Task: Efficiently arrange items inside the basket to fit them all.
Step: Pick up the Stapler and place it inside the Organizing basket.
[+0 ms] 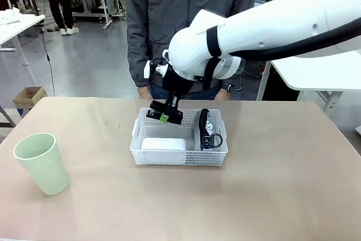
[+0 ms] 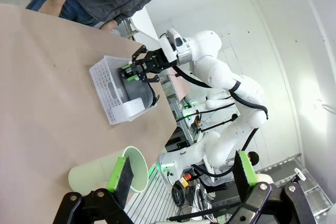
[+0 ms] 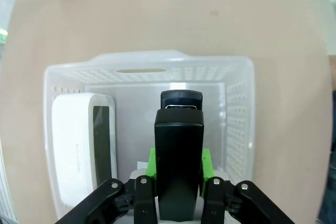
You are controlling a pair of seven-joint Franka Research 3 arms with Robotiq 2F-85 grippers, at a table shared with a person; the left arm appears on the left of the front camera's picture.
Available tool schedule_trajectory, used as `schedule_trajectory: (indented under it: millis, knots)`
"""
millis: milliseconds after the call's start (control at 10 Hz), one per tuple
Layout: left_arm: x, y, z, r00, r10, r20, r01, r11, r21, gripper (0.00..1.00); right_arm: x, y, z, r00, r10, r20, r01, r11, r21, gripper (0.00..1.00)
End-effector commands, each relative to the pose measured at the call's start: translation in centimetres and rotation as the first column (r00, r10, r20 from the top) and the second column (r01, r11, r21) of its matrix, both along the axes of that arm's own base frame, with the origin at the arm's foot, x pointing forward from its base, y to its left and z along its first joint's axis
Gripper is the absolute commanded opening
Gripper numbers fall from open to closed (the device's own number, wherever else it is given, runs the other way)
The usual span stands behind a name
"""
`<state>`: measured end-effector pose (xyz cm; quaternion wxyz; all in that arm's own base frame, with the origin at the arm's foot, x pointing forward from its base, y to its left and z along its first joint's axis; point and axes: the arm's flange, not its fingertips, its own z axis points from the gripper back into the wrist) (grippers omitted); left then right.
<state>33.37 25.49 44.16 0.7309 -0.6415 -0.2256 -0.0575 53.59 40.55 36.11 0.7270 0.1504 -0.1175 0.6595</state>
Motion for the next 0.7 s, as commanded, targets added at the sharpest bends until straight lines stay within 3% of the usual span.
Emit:
schedule_trajectory:
  millis: [0,300,400,600]
  knots:
    - [-0.2,-0.2,0.3,1.0,0.01,-0.009,-0.01,1.0,-0.008,1.0,-0.1,1.3,-0.7,0.999,-0.015,-0.052,0.011,0.998,-0.069,0.37]
    - [-0.2,-0.2,0.3,1.0,0.01,-0.009,-0.01,1.0,-0.008,1.0,-0.8,1.1,-2.4,0.997,-0.078,-0.021,0.075,0.993,-0.094,0.37]
    - [-0.2,-0.2,0.3,1.0,0.01,-0.009,-0.01,1.0,-0.008,1.0,-0.7,0.7,-3.1,0.998,-0.01,-0.055,0.006,0.997,-0.078,0.37]
    - [-0.2,-0.2,0.3,1.0,0.01,-0.009,-0.01,1.0,-0.008,1.0,-0.7,0.7,-3.1,0.998,-0.01,-0.055,0.006,0.997,-0.078,0.37]
